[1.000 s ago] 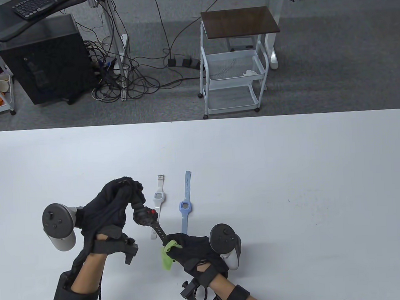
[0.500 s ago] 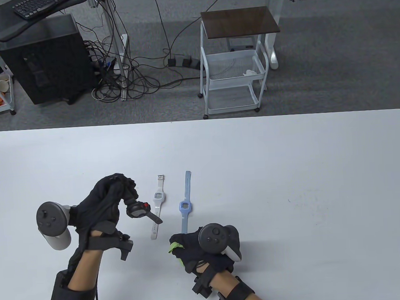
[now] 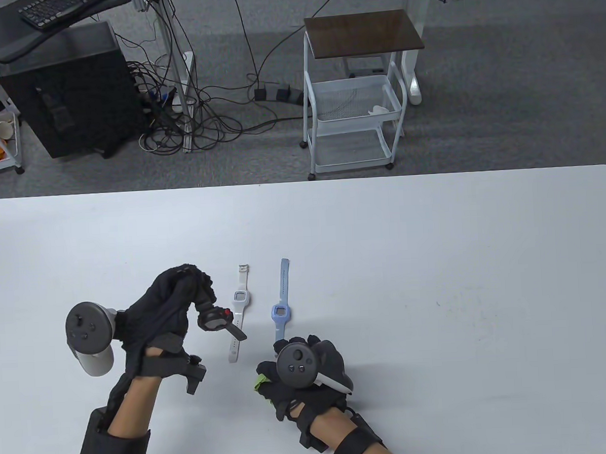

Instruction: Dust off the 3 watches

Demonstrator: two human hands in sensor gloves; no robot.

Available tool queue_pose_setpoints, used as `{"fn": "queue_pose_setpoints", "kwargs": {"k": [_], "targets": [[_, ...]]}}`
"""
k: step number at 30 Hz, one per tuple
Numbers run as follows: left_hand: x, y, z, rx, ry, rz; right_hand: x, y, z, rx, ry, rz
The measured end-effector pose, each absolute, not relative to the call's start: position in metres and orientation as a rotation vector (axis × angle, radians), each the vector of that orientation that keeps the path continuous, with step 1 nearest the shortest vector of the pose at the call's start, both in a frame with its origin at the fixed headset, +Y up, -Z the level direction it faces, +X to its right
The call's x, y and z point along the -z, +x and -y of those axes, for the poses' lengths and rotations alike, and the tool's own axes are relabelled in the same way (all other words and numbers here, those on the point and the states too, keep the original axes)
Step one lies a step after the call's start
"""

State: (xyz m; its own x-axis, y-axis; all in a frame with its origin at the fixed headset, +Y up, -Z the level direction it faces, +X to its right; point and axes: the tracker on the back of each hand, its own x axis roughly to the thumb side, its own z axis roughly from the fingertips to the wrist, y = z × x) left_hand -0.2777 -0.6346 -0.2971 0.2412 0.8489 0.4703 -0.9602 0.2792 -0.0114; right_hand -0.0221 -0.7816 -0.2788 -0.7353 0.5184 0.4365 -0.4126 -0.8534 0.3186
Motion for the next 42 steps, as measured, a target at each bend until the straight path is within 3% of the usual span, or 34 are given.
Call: {"fn": "queue_pose_setpoints", "kwargs": {"k": [23,35,42], "targets": [[0.299,-0.27,0.64,-1.236,0.263,0.425,0.281,-0.017,0.784,-2.557,0.675,-0.374],[0.301,-0.266,0.645,-1.22,0.243,0.409,0.29,0.013,0.776,-2.256,0.621,-0.414],[0.303,-0.254,0.653,-1.198,0.201,0.414,0.3,0.051,0.755,-2.04,0.544,-0.305]]}}
